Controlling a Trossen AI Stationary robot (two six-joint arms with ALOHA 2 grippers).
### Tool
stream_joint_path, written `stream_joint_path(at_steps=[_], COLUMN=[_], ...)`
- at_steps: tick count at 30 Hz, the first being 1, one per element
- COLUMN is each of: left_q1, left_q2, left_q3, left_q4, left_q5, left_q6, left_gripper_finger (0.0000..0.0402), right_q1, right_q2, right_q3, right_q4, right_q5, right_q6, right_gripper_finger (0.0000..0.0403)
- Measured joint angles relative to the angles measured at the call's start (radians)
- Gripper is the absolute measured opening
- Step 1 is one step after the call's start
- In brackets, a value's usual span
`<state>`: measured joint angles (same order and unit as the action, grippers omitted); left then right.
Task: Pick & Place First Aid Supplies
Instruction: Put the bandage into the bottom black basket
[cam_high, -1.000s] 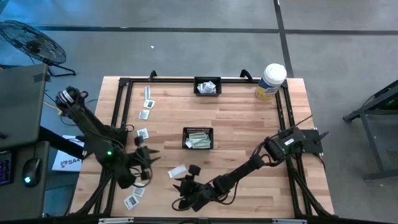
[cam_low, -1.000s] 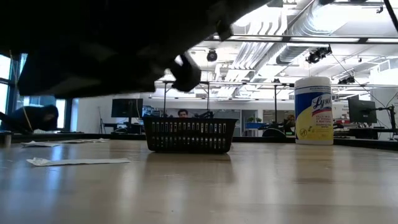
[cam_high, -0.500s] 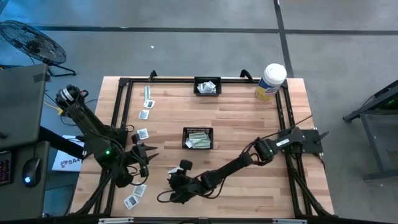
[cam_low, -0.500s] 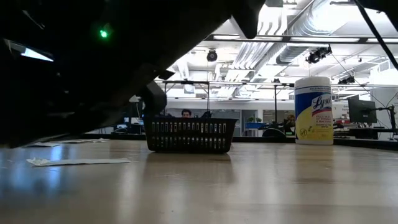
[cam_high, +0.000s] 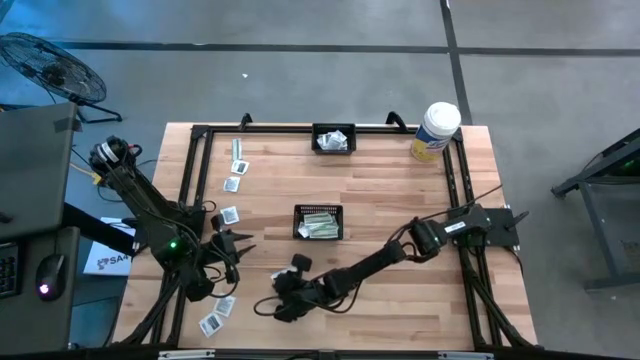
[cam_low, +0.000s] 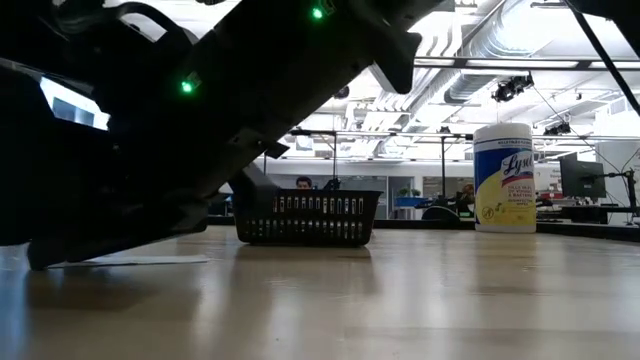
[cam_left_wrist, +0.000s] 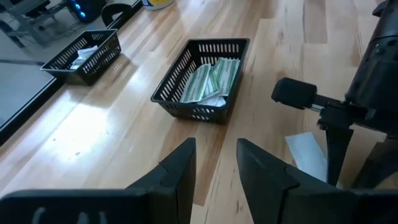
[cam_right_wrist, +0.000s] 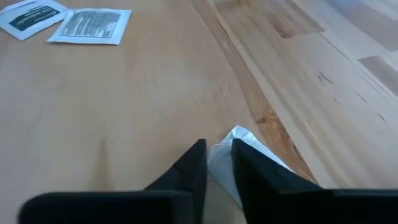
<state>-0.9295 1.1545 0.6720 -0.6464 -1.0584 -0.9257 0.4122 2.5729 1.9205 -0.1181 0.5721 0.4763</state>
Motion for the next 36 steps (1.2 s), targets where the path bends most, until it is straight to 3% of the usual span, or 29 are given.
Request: stream_joint_path(at_steps=[6, 17, 25, 28, 32, 36], left_q1=[0.000, 0.000, 0.000, 0.000, 0.000, 0.000], left_q2=[0.000, 0.000, -0.001, -0.001, -0.001, -0.001], left_q3=[0.000, 0.000, 0.001, 0.001, 0.001, 0.001], left_q4=[0.000, -0.016, -0.020, -0.023, -0.031, -0.027], left_q5=[0.004, 0.110, 0.133, 0.167, 0.255, 0.337], left_q6=[0.000, 0.004, 0.039, 0.039, 0.035, 0.024], left_gripper_finger=[0.0113, 0.0113, 0.0113, 0.0113, 0.0113, 0.0113], right_q1=[-0.007, 0.031, -0.020, -0.072, -0.151, -0.197], right_q2=[-0.002, -0.176, -0.333, -0.346, -0.320, -0.297], right_q3=[0.000, -0.005, -0.005, -0.003, -0.007, -0.007], right_q4=[-0.072, -0.134, -0.333, -0.443, -0.604, -0.639], right_q5=[0.020, 0.032, 0.190, 0.209, 0.141, 0.114], right_q6=[0.111, 0.092, 0.064, 0.109, 0.284, 0.379], right_gripper_finger=[0.0006, 0.0002, 0.0001, 0.0001, 0.0001, 0.0002])
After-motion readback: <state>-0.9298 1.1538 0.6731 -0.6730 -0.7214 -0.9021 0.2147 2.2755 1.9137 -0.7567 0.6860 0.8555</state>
